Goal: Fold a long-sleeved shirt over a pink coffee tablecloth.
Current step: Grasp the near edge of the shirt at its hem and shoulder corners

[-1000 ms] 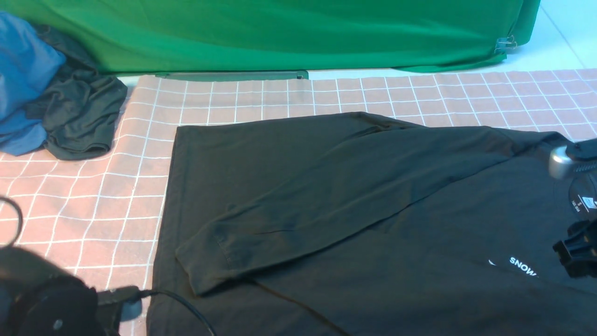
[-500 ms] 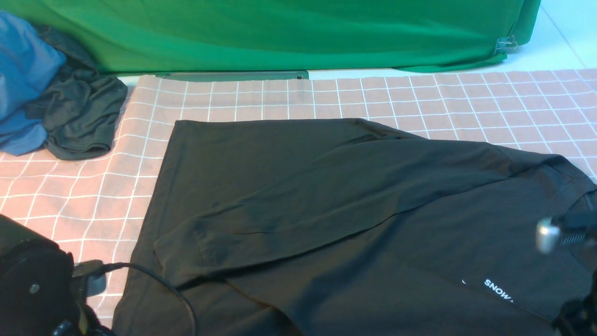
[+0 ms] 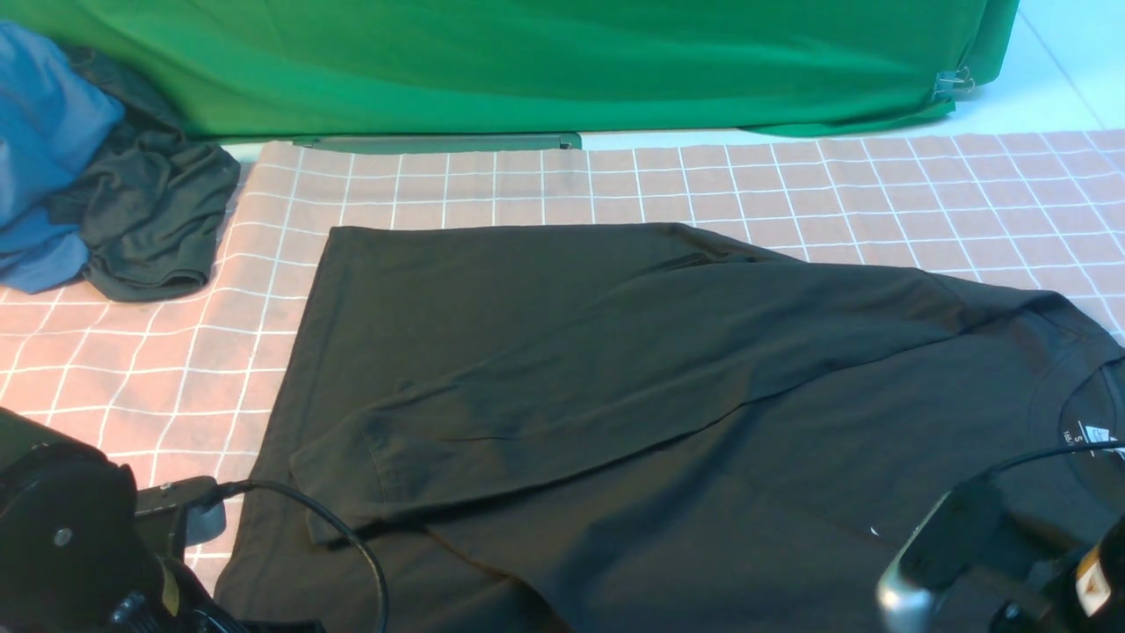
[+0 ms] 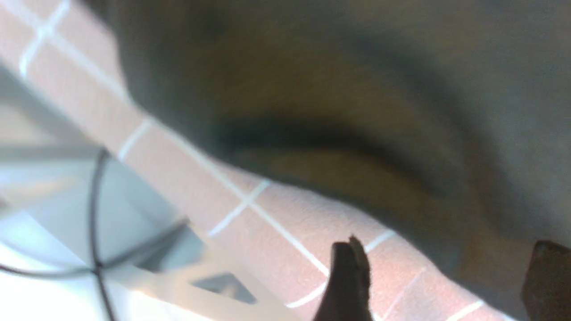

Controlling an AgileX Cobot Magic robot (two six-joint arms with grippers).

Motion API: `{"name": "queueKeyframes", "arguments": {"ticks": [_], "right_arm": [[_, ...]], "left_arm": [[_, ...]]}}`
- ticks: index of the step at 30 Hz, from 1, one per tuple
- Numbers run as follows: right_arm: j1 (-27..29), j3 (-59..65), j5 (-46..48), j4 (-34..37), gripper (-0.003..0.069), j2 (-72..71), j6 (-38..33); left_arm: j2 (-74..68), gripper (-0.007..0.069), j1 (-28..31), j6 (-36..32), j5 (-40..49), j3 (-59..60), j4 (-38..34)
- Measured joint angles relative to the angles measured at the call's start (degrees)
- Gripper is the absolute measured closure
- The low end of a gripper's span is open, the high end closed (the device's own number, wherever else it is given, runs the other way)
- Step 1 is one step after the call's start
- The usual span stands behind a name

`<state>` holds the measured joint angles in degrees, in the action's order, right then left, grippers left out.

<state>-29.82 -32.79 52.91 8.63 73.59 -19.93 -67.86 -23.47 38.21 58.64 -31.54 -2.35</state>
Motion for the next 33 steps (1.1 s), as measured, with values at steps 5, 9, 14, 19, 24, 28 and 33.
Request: {"name": "queueKeyframes", "arguments": {"ticks": [5,9,14,19,24,28,33], "right_arm": [[-6.8,1.2,-4.2,-3.2,0.0127,0.6,0.0],[-7.6,3.3,-5.1,-6.4,0.0127,3.2,0.4],[-7.7,4.3,-7.9,-8.6,0.0149,5.4,0.8],[-7.7,4.2,-9.4,-10.5,0.0330,6.0,1.6],[-7.7,2.7,-8.4,-11.1,0.0584,6.6,0.3],[-7.7,-0.8,-4.4,-10.3,0.0589,6.8,0.2],[-5.8,-5.9,-1.4,-10.0,0.0589,6.3,0.1]], "left_arm": [[0.0,0.0594,0.0,0.0,-0.9,0.0,0.0],[0.0,0.0594,0.0,-0.1,-1.7,0.0,-0.2],[0.0,0.0594,0.0,-0.4,-3.0,0.0,-1.3],[0.2,0.0594,0.0,-0.6,-3.2,-1.2,-2.2],[0.9,0.0594,0.4,-0.5,-2.5,-5.1,-2.2],[1.2,0.0594,2.7,-0.2,-1.4,-11.7,-2.1],[1.2,0.0594,7.5,-0.1,-1.2,-18.3,-2.1]]}}
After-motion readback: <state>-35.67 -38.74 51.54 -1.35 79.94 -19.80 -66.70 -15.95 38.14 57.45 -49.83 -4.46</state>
